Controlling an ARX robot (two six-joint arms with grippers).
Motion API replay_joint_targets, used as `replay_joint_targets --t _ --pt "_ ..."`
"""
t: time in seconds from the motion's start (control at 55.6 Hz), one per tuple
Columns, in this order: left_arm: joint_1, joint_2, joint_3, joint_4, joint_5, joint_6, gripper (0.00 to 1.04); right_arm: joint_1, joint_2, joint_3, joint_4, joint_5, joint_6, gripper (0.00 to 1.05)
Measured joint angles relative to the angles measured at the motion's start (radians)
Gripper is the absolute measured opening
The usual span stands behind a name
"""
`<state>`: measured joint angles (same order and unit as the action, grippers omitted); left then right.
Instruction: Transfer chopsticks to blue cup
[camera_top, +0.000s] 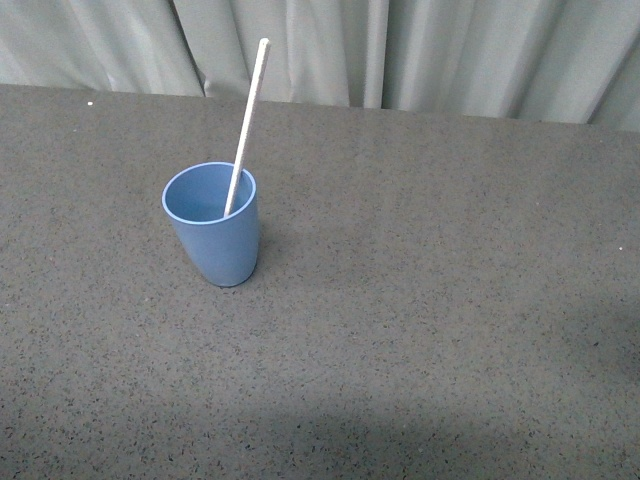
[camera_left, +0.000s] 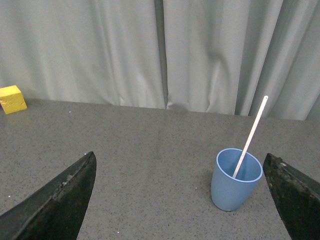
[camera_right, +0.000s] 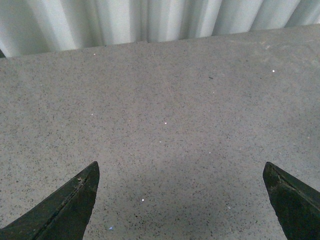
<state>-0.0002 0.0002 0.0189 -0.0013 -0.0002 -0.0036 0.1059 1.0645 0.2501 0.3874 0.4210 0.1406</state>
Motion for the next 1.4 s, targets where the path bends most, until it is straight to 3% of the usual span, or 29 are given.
replay_joint_targets --t 0.036,0.09,0.144,0.431,0.539,1.402 --pt "0.000 0.000 0.000 0.000 0.000 0.000 0.98 -0.024 0.009 -0.031 0.101 -0.087 -0.027 0.91" --pt "0.000 0.000 0.000 0.000 0.000 0.000 0.98 -0.082 0.027 -0.119 0.393 -0.306 -0.080 0.78" --pt "0.000 0.001 0.000 0.000 -0.001 0.000 0.98 -0.100 0.006 -0.175 0.543 -0.402 -0.108 0.65" --pt "0.000 0.001 0.000 0.000 0.000 0.000 0.98 -0.103 -0.198 -0.218 0.431 -0.419 -0.134 0.21" --pt "0.000 0.001 0.000 0.000 0.000 0.000 0.98 -0.103 -0.294 -0.233 0.350 -0.420 -0.138 0.00" --pt "0.000 0.001 0.000 0.000 0.000 0.000 0.98 -0.103 -0.781 -0.246 -0.101 -0.420 -0.138 0.01"
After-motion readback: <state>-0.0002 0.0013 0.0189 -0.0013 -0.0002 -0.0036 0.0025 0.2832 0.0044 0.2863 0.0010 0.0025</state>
